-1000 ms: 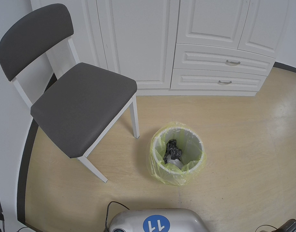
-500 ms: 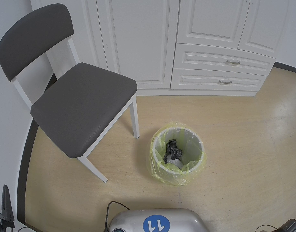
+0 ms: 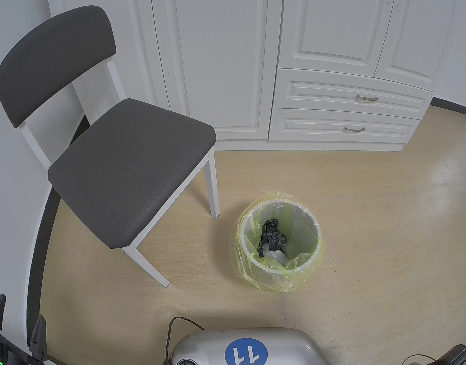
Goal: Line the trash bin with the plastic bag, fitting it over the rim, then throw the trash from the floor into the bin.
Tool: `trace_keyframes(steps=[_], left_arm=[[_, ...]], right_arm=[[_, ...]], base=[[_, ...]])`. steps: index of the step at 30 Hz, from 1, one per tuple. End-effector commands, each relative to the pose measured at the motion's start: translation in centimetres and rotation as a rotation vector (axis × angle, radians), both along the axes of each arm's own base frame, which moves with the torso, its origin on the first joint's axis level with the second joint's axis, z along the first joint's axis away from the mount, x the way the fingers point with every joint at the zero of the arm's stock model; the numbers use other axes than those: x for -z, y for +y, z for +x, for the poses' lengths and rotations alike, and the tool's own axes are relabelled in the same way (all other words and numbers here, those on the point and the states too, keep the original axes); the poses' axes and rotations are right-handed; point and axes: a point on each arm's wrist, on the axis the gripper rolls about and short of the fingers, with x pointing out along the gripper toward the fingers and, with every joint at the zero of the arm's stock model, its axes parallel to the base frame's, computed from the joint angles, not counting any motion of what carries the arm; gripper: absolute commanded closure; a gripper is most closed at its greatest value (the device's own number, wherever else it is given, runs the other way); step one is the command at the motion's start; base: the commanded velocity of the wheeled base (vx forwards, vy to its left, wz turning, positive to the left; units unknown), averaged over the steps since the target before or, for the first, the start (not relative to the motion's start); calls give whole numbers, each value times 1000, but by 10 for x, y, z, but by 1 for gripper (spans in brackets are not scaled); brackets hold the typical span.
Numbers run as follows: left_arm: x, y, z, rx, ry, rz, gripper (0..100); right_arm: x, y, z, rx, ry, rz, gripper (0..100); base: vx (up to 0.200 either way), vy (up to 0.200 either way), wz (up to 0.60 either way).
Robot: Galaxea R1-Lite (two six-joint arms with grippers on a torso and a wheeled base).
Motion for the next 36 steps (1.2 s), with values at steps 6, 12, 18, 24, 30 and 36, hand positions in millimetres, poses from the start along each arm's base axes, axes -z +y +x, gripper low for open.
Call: trace_keyframes(steps=[6, 12, 18, 24, 30, 36], left_arm=[[11, -1, 0, 24, 64, -55, 0], [10, 0, 0, 22, 54, -51, 0], [10, -1, 0, 24, 54, -51, 0], [10, -1, 0, 24, 52, -51, 0], [10, -1, 0, 25, 52, -50, 0], [10, -1, 0, 24, 51, -53, 0]], right_arm=[[44, -2, 21, 71, 157, 34, 0], [59, -3, 26, 117, 216, 45, 0], [77, -3, 29, 117, 402, 43, 0], [77, -2, 29, 71, 407, 91, 0], [78, 1, 29, -40, 417, 56, 0], [78, 1, 29, -52, 419, 5, 0]], base=[[0, 0, 0], [0, 0, 0], [0, 0, 0], [0, 0, 0], [0, 0, 0], [0, 0, 0]])
